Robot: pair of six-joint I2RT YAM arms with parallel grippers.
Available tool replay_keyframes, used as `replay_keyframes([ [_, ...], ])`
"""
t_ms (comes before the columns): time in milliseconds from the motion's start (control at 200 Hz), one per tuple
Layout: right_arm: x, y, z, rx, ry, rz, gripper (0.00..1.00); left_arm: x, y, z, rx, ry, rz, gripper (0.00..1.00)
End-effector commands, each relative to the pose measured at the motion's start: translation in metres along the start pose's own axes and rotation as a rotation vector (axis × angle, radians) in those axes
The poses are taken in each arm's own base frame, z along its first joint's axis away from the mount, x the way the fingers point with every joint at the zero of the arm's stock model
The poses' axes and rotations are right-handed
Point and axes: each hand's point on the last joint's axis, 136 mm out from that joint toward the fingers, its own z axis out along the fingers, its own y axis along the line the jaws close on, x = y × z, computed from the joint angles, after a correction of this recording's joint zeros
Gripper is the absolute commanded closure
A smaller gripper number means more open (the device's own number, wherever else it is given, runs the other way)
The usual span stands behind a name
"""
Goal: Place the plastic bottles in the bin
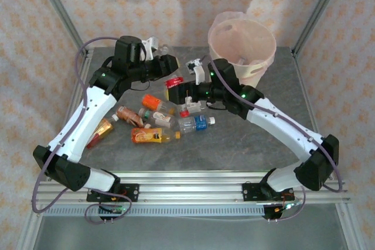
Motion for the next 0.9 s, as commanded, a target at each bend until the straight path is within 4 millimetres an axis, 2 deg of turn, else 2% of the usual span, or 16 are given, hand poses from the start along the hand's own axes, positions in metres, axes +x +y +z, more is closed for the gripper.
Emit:
replay_keyframes([
  [0,-0.027,0.018,-0.001,-0.052,-0.081,-0.039,0.02,-0.008,-0.027,-0.002,0.085,-0.014,0.048,0.62],
  [140,-0.03,0.018,0.001,-0.056,-0.092,-0.036,0.11,-0.004,-0.03,0.004,0.097,0.006,0.045,0.62],
  [250,-0.03,0.017,0.001,-0.049,-0.097,-0.033,0.24,-0.005,-0.03,0.007,0.092,0.008,0.038,0.58],
  [470,-0.033,0.004,-0.014,0.048,-0.153,-0.02,0.41,-0.019,-0.035,-0.003,0.072,-0.054,0.053,0.35],
  [580,-0.035,-0.007,-0.024,0.128,-0.187,-0.001,0.51,-0.028,-0.038,-0.009,0.053,-0.091,0.062,0.15],
  [656,-0.036,-0.014,-0.033,0.183,-0.205,0.005,0.51,-0.033,-0.037,-0.016,0.024,-0.12,0.074,0.0],
  [821,-0.049,-0.037,-0.064,0.35,-0.246,0.027,0.52,-0.05,-0.032,-0.051,-0.083,-0.238,0.117,0.0],
  [896,-0.062,-0.049,-0.086,0.427,-0.281,0.04,0.52,-0.054,-0.025,-0.069,-0.144,-0.3,0.138,0.0],
])
